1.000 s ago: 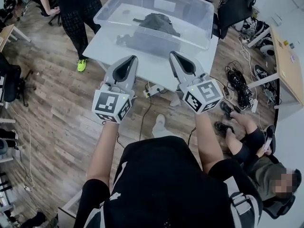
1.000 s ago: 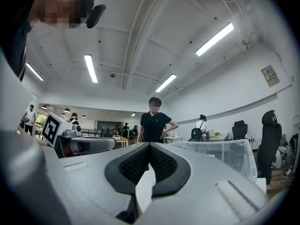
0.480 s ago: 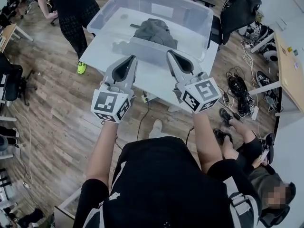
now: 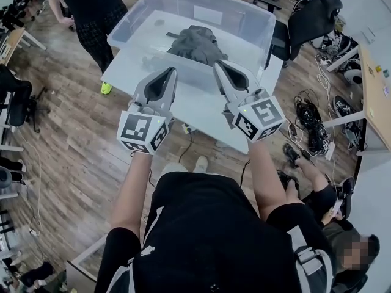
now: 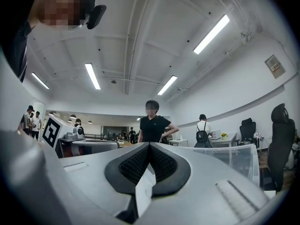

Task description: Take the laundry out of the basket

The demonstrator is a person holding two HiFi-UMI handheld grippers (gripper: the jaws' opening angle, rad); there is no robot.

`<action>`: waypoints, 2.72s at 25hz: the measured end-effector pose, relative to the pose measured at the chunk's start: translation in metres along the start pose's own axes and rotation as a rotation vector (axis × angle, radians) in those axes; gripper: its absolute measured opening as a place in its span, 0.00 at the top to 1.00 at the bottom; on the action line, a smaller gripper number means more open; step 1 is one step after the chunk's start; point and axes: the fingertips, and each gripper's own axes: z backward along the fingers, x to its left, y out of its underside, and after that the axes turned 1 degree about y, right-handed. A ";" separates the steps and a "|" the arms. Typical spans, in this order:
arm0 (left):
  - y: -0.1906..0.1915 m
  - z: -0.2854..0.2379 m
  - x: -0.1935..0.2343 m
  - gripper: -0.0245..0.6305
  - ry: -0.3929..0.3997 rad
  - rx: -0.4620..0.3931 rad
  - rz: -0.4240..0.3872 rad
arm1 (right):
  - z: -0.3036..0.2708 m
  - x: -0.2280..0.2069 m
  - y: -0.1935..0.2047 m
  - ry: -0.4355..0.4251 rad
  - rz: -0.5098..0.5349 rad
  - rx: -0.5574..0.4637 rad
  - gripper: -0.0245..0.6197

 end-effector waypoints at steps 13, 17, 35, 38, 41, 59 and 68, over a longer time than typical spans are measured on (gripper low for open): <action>0.002 -0.033 0.020 0.95 -0.007 -0.006 0.015 | -0.026 -0.029 0.004 0.003 0.006 0.014 0.96; 0.001 -0.049 0.036 0.95 -0.013 -0.013 0.020 | -0.038 -0.045 0.004 0.022 0.003 0.011 0.96; 0.004 -0.117 0.090 0.95 0.053 -0.021 0.028 | -0.106 -0.086 0.009 0.066 0.014 0.027 0.96; 0.002 -0.125 0.100 0.95 0.058 -0.022 0.026 | -0.119 -0.090 0.007 0.065 0.014 0.024 0.96; -0.001 -0.131 0.111 0.95 0.057 -0.027 0.027 | -0.131 -0.093 0.006 0.064 0.019 0.025 0.96; 0.002 -0.167 0.149 0.95 0.131 -0.034 0.043 | -0.189 -0.139 0.067 0.081 0.059 0.300 0.96; 0.002 -0.179 0.181 0.95 0.130 -0.047 0.068 | -0.220 -0.165 0.167 0.005 0.076 0.703 0.72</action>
